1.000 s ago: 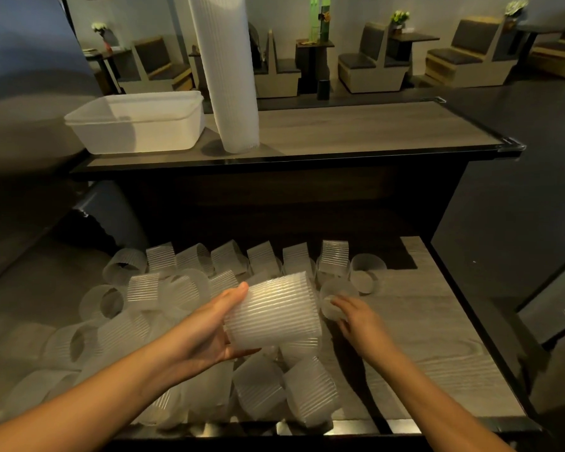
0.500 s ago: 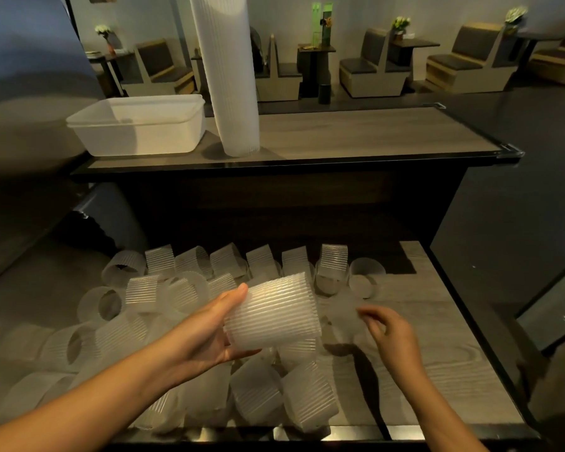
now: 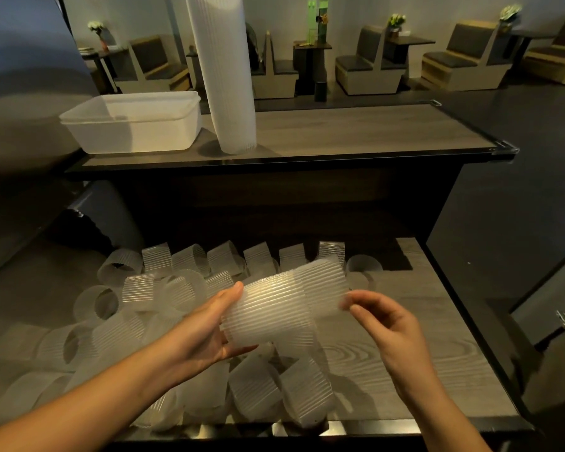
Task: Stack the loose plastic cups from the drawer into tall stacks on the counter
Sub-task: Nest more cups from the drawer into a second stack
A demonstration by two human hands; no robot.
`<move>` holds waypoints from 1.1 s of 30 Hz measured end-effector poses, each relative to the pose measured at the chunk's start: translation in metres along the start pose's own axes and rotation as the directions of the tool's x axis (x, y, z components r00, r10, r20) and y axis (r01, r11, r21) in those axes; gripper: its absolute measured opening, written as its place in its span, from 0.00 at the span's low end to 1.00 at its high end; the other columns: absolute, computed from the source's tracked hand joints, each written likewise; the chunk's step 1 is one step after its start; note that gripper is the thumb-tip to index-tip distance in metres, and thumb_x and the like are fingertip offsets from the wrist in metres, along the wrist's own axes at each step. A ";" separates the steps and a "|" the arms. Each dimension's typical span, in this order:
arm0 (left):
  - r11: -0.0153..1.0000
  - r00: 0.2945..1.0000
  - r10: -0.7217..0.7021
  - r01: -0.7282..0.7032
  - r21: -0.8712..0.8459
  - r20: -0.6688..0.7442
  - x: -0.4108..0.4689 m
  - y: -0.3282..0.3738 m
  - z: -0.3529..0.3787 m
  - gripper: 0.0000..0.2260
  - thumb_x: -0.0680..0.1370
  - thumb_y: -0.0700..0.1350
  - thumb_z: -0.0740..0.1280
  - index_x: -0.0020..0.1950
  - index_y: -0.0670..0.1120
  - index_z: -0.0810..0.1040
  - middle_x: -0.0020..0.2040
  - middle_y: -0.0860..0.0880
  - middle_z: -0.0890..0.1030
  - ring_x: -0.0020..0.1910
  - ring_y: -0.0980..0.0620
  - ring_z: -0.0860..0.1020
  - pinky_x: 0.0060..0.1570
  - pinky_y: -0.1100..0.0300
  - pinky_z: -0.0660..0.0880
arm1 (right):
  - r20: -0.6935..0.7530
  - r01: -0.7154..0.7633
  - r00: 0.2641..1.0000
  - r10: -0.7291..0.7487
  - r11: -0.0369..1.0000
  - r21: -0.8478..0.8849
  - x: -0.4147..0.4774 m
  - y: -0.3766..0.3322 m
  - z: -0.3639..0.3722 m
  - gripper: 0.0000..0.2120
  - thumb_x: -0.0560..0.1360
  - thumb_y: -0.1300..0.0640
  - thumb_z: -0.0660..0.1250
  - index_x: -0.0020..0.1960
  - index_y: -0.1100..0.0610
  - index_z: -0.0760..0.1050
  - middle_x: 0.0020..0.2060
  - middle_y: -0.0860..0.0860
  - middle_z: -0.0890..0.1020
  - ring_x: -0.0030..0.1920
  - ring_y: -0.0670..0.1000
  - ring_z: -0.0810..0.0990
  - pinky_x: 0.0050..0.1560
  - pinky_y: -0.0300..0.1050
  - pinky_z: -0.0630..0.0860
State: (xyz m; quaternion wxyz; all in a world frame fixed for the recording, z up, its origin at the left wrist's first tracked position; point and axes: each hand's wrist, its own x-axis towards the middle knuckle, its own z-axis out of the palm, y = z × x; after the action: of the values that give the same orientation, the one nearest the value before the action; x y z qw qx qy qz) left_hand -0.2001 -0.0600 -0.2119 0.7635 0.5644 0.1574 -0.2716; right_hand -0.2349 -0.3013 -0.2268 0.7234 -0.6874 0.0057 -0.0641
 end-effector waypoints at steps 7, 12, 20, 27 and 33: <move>1.000 1.000 0.017 -0.017 -0.002 -0.020 -0.001 0.002 -0.002 0.24 0.68 0.54 0.66 0.62 0.47 0.73 0.61 0.41 0.74 0.59 0.41 0.75 0.40 0.53 0.81 | 0.072 0.073 0.996 -0.061 0.983 -0.168 -0.009 -0.004 0.006 0.14 0.72 0.66 0.66 0.44 0.46 0.81 0.44 0.43 0.84 0.48 0.42 0.81 0.51 0.36 0.77; 0.999 1.000 0.031 -0.031 0.018 -0.002 -0.001 0.003 -0.001 0.23 0.67 0.54 0.65 0.60 0.47 0.74 0.60 0.41 0.75 0.58 0.42 0.76 0.42 0.52 0.80 | 0.121 0.176 0.981 -0.151 0.955 -0.239 -0.010 -0.012 0.007 0.16 0.72 0.66 0.67 0.46 0.45 0.81 0.43 0.41 0.83 0.48 0.41 0.81 0.50 0.33 0.76; 1.000 0.998 0.000 0.001 -0.021 0.055 -0.001 0.003 0.003 0.25 0.67 0.54 0.66 0.63 0.46 0.73 0.62 0.39 0.73 0.59 0.39 0.75 0.38 0.53 0.81 | 0.248 0.032 0.969 -0.008 0.995 -0.094 -0.004 -0.006 0.019 0.12 0.71 0.68 0.66 0.45 0.52 0.80 0.43 0.47 0.84 0.48 0.45 0.81 0.50 0.36 0.76; 1.000 1.000 0.004 -0.004 -0.017 0.016 -0.005 0.004 -0.002 0.22 0.67 0.53 0.66 0.59 0.46 0.75 0.61 0.40 0.74 0.59 0.40 0.75 0.40 0.52 0.81 | 0.193 -0.072 0.979 0.062 0.996 0.046 0.020 0.003 0.007 0.09 0.71 0.63 0.65 0.49 0.54 0.78 0.44 0.49 0.84 0.49 0.46 0.81 0.48 0.35 0.77; 1.000 1.000 0.018 -0.018 -0.020 -0.003 -0.009 0.004 -0.008 0.24 0.67 0.54 0.67 0.61 0.47 0.75 0.62 0.40 0.74 0.59 0.39 0.75 0.42 0.51 0.81 | -0.213 -0.236 0.957 0.199 0.958 -0.162 0.093 0.061 -0.012 0.17 0.75 0.58 0.64 0.64 0.58 0.71 0.59 0.56 0.76 0.58 0.51 0.75 0.55 0.41 0.71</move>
State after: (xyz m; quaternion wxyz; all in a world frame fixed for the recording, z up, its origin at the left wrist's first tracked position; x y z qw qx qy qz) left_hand -0.2044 -0.0493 -0.2070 0.7712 0.5586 0.1564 -0.2623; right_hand -0.1385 -0.3196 -0.2803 0.6546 -0.7375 0.1582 -0.0501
